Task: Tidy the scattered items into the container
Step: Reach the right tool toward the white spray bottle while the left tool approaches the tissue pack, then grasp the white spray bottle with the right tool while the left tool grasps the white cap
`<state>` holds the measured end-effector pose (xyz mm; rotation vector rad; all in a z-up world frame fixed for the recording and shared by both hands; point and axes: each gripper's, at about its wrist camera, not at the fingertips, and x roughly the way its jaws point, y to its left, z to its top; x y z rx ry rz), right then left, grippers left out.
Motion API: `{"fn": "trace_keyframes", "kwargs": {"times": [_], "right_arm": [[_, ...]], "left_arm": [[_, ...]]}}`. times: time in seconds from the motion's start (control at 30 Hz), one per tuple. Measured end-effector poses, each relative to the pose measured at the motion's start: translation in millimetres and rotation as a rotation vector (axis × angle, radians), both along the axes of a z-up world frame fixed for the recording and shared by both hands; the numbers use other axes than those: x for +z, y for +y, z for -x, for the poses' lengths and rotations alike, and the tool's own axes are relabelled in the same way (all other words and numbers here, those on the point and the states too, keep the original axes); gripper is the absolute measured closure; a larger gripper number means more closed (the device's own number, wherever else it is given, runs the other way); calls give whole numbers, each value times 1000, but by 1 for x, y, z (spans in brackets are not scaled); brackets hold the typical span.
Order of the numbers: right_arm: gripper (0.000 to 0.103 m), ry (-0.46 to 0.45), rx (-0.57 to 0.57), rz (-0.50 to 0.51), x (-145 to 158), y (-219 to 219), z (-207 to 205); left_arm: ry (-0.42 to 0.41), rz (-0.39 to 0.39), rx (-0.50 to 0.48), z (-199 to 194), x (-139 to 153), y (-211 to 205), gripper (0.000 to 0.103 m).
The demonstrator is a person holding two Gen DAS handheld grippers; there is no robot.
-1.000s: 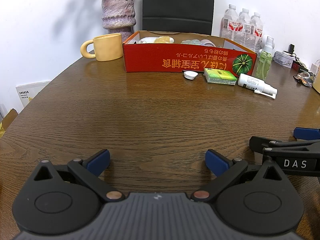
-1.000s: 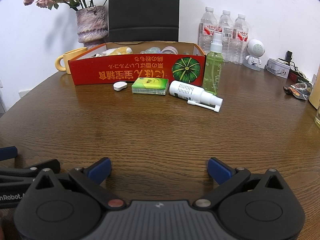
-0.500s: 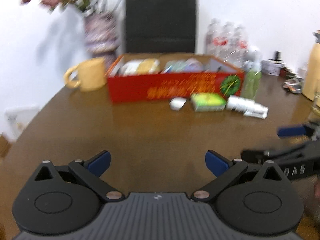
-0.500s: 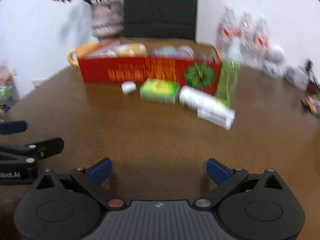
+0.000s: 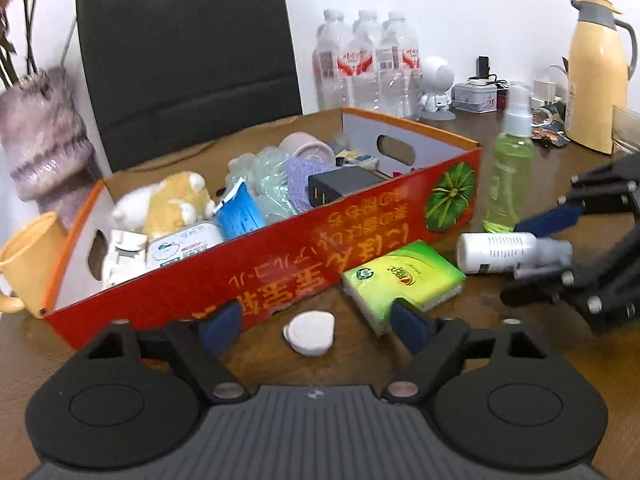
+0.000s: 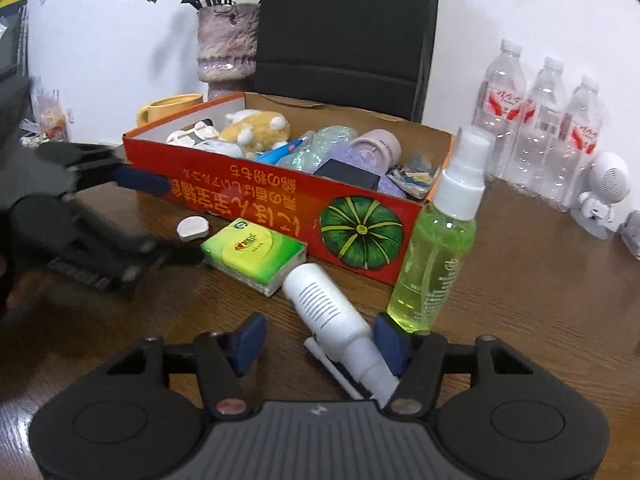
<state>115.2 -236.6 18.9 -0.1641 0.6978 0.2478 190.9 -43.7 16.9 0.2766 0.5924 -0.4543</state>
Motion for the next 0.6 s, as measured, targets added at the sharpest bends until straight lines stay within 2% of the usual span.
{"fn": "trace_keyframes", "kwargs": {"times": [0.1,0.2,0.23,0.3,0.37,0.43,0.57,0.6], "right_arm": [[44,18,9,-47,-8,-1,-7],[44,5,-18,-63,-10,1,-10],[48,8,-29,-65,-9,2,-9],[71,15,-55,-64,-6,4,-5],[76,22,-78,-106,-3,-1,-2],[76,17,-92,-152,-2,-7,3],[76,11,-102,-157,-4,-8,2],[76,13,-104,-159,-5,-7,0]], "left_arm": [[45,48,-35,-6,-5,2,27],[57,60,-53,-5,-9,3,28],[66,76,-57,-7,-9,6,26],[74,115,-74,-10,-8,14,25],[67,155,-96,-9,-5,24,25],[68,168,-86,-13,-5,28,28],[85,165,-79,-18,-5,26,32],[80,155,-81,-17,-5,24,37]]}}
